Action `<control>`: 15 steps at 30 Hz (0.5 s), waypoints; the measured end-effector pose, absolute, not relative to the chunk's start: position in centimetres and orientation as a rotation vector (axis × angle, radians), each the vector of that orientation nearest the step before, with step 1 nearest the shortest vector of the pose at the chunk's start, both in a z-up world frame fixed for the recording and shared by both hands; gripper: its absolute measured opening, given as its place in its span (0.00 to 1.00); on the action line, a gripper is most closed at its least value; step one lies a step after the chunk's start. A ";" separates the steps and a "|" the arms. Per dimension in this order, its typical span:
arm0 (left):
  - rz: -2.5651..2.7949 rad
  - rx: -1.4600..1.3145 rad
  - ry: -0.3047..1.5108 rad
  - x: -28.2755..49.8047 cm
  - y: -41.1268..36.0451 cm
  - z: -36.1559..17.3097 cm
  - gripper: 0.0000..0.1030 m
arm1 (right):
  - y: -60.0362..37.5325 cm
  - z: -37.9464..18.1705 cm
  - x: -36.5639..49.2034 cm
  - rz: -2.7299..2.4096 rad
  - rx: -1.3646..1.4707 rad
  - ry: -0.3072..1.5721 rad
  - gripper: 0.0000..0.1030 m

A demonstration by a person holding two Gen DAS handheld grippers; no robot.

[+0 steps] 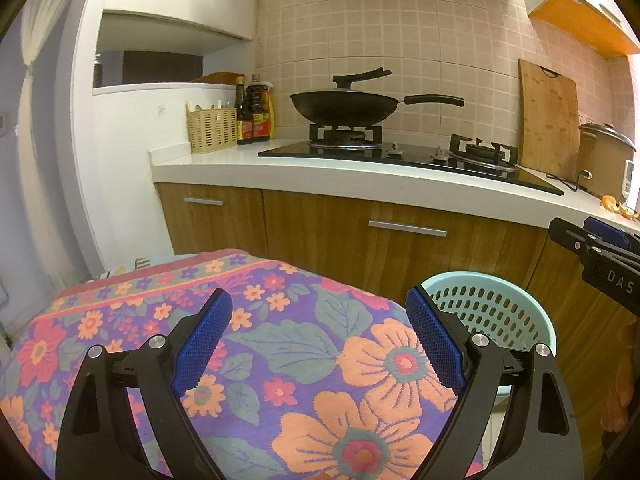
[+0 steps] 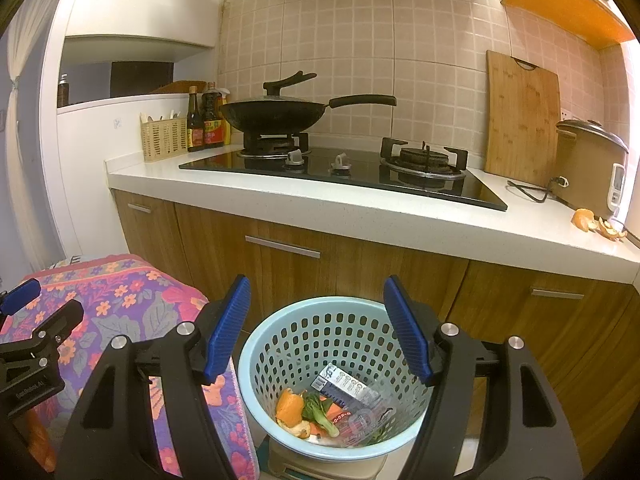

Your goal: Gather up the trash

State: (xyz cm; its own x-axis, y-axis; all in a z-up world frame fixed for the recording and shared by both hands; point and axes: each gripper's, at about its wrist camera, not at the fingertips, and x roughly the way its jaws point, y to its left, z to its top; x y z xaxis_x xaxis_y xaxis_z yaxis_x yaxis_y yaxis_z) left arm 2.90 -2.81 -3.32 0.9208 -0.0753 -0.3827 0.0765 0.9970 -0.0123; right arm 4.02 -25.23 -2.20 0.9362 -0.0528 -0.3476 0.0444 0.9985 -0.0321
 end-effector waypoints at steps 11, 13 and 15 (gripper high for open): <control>-0.083 0.002 0.400 2.8 -2.4 -3.6 0.84 | -25.2 -2.6 4.1 -0.061 -0.026 0.361 0.63; -0.081 0.004 0.399 2.8 -2.4 -3.6 0.84 | -25.2 -2.6 4.0 -0.060 -0.023 0.362 0.63; -0.081 0.003 0.400 2.9 -2.4 -3.6 0.84 | -25.2 -2.6 4.0 -0.061 -0.023 0.362 0.63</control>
